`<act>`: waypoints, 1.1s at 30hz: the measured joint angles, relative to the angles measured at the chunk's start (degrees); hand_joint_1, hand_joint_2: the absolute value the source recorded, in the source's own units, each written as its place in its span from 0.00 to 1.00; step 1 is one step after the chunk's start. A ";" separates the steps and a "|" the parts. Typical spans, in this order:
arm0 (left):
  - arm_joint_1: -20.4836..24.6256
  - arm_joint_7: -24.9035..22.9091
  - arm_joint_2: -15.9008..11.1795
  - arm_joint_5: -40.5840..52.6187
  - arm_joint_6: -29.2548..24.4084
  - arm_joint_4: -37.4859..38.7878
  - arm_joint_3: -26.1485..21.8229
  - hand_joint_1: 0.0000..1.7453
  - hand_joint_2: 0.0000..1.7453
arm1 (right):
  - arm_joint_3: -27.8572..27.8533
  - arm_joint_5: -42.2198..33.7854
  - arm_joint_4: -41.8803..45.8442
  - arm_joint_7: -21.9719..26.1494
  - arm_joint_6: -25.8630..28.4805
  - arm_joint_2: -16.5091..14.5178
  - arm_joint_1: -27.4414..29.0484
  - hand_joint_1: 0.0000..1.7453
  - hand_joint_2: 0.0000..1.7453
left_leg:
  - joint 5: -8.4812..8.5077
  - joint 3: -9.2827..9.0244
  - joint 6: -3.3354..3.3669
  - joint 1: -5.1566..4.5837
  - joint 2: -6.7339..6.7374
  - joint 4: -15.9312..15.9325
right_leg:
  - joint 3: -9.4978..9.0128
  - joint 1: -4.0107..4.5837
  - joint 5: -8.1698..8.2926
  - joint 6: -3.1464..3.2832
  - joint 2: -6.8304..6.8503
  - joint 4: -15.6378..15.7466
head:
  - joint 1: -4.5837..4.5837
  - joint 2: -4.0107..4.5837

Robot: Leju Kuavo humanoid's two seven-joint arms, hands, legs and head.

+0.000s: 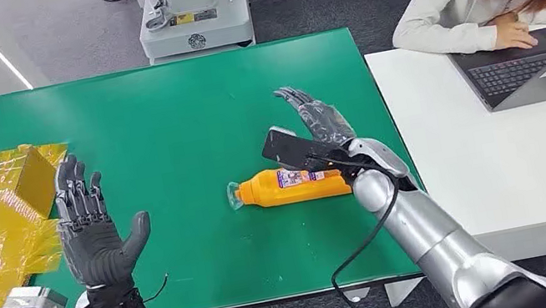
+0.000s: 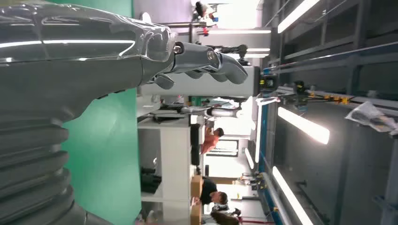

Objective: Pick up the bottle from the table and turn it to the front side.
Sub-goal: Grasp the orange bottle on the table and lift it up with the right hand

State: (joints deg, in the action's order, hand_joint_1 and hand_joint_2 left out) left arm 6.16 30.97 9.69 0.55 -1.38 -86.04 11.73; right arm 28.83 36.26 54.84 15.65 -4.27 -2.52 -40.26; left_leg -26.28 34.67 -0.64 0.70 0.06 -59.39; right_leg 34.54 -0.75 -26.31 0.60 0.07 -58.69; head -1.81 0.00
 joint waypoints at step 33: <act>5.87 -2.33 -0.12 -6.41 4.56 7.02 0.99 0.00 1.00 | 9.35 -7.27 -9.42 -1.78 -4.61 4.86 -2.32 0.00 1.00 | -0.01 0.00 0.00 -0.01 0.02 -0.01 | 0.01 0.00 0.00 0.00 -0.03 0.02 | 0.00 0.00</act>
State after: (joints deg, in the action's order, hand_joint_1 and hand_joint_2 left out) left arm 12.04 28.64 9.57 -5.86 3.18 -79.02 12.72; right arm 38.18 28.99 45.42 13.87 -8.88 2.33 -42.58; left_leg -26.29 34.66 -0.64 0.69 0.08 -59.40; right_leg 34.55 -0.75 -26.31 0.60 0.03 -58.67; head -1.81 0.00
